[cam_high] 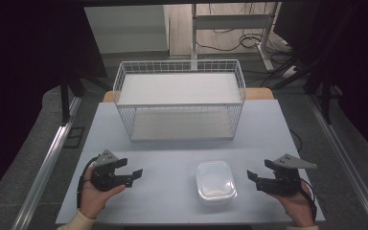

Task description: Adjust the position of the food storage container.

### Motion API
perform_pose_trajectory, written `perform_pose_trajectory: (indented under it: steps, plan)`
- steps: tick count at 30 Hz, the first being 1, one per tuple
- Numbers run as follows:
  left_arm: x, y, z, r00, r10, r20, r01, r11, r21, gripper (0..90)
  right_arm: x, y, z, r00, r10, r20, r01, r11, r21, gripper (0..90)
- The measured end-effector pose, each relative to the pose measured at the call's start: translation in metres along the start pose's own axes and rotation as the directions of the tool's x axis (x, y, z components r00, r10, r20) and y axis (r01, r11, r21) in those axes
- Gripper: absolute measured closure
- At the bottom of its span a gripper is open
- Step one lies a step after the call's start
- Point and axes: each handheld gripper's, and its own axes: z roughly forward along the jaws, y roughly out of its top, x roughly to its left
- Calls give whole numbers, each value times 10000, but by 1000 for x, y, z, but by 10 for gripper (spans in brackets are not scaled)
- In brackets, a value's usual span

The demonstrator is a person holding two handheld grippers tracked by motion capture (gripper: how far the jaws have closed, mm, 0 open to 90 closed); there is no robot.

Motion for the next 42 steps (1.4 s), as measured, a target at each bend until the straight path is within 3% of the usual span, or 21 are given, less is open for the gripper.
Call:
perform_pose_trajectory:
  steps: [12, 26, 34, 38, 39, 42]
  plan:
    - [-2, 1, 2, 10000, 7, 80, -8, 10000, 58, 239, -3, 0, 2, 9999, 163, -34, -163, 9998, 109, 214]
    - [0, 1, 1, 9999, -43, 113, 42, 10000, 86, 238, -3, -1, 1, 9996, 256, -129, -251, 9988, 416, 295]
    - [-1, 0, 1, 9999, 5, 140, -7, 9999, 114, 238, -3, 0, -3, 9981, 337, -516, -301, 9973, 677, 463]
    - [-1, 0, 2, 9999, -1, 143, -1, 9999, 135, 238, 1, 1, -3, 9972, 91, -742, -15, 9948, 1018, 581]
    - [0, 0, 2, 9999, 6, 142, -8, 9999, 131, 238, 1, 1, -3, 9959, 64, -897, 37, 9936, 1127, 640]
    - [-1, 0, 2, 9999, -3, 131, 1, 9999, 138, 238, 4, 1, -1, 9879, -60, -1552, 311, 9867, 1596, 704]
